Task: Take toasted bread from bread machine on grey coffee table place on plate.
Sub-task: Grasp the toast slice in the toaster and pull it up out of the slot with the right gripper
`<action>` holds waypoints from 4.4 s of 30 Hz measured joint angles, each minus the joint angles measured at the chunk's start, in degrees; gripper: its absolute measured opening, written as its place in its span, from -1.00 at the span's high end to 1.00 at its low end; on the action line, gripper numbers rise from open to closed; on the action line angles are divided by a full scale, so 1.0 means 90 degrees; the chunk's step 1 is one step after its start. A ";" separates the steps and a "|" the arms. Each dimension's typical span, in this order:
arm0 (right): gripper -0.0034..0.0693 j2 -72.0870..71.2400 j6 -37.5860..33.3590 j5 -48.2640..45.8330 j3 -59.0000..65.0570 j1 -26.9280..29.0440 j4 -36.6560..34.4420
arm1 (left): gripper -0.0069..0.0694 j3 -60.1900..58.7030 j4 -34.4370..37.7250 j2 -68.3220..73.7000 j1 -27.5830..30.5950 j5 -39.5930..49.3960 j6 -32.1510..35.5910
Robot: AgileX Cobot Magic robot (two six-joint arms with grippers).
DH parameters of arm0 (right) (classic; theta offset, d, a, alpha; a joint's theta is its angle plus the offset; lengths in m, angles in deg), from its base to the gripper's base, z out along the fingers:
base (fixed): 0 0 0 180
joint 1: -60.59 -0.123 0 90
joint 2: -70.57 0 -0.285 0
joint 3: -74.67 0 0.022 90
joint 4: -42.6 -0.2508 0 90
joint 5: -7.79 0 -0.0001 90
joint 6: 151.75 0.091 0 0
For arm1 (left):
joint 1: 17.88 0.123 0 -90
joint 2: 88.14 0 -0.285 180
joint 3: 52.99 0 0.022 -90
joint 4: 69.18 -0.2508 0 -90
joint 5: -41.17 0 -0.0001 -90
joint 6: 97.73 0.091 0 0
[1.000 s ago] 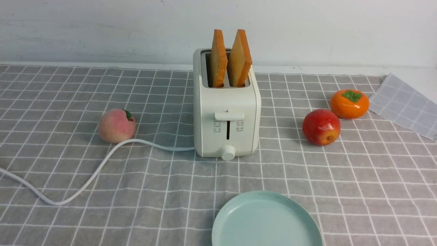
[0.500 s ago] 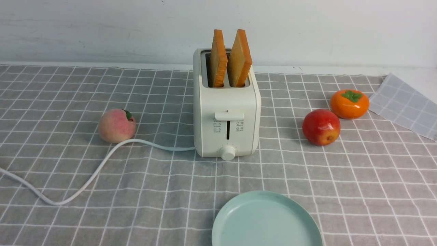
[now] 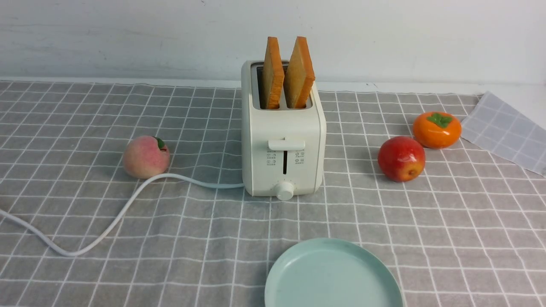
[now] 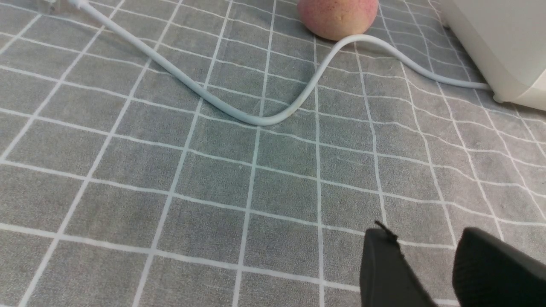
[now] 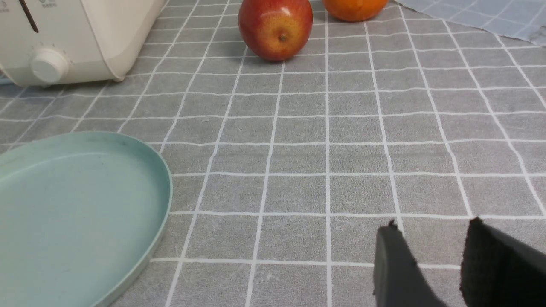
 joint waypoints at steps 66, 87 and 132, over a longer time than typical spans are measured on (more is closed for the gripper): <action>0.25 0.0228 0.1620 0.4601 -0.0470 0.0000 -0.1251 | 0.20 0.0255 0.0269 0.0178 0.0000 -0.5988 -0.0706; 0.25 0.6548 0.1638 -0.0250 -0.6382 -0.0114 -0.0559 | 0.20 0.4765 0.0528 0.5334 0.0000 0.0119 -0.0570; 0.31 1.3651 -0.0270 -0.1343 -1.3016 -0.2418 -0.1775 | 0.20 0.4950 0.3307 0.5221 0.0000 0.1795 0.1646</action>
